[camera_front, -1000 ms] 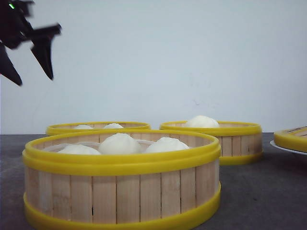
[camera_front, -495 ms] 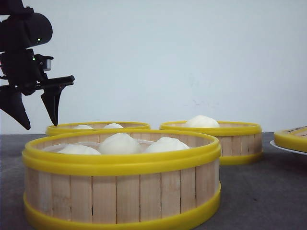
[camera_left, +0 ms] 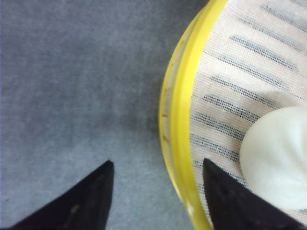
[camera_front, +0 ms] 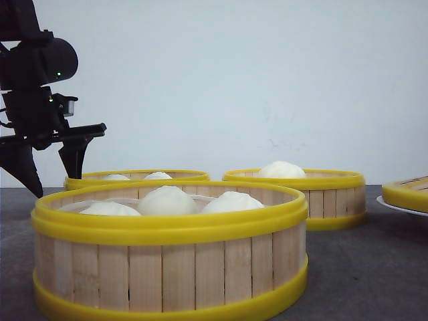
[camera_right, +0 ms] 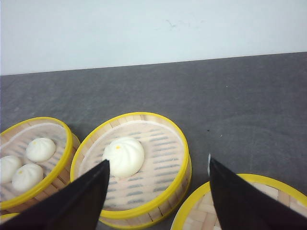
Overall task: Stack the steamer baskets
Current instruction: 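Reach the left gripper down and grasp the rim of the farther basket, then lift the held basket and lower it onto the nearest basket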
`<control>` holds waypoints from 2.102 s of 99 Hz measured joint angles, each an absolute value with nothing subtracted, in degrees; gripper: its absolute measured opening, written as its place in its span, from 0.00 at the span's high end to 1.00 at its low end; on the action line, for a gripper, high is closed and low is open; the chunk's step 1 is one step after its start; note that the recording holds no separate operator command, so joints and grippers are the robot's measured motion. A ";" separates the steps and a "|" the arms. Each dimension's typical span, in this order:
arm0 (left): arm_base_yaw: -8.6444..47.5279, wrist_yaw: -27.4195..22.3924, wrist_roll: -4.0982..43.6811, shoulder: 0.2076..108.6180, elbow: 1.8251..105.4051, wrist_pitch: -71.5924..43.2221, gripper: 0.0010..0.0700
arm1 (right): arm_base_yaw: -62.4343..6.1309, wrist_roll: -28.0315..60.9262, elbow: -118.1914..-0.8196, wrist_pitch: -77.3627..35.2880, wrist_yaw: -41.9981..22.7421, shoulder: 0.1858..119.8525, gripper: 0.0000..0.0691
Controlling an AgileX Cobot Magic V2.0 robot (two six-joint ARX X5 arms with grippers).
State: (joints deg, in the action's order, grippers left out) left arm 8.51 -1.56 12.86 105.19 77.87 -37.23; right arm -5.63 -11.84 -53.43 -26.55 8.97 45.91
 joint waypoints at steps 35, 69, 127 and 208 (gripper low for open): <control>9.10 -1.78 13.02 105.80 78.22 -35.88 0.89 | -5.63 -11.84 -53.43 -26.55 8.88 45.91 0.41; 9.02 -0.01 13.34 106.04 78.22 -33.85 0.97 | -5.63 -11.81 -53.43 -26.55 8.88 45.91 0.41; 6.87 -10.81 12.03 82.63 78.87 -38.30 0.97 | -5.63 -11.81 -53.43 -26.37 8.82 45.93 0.41; 21.71 -12.56 9.65 73.54 66.11 -46.85 0.97 | -5.63 -11.81 -53.43 -25.04 8.82 45.95 0.41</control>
State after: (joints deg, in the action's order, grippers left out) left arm 21.71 -12.56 9.65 73.54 66.11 -46.85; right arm -5.63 -11.81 -53.43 -25.04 8.82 45.95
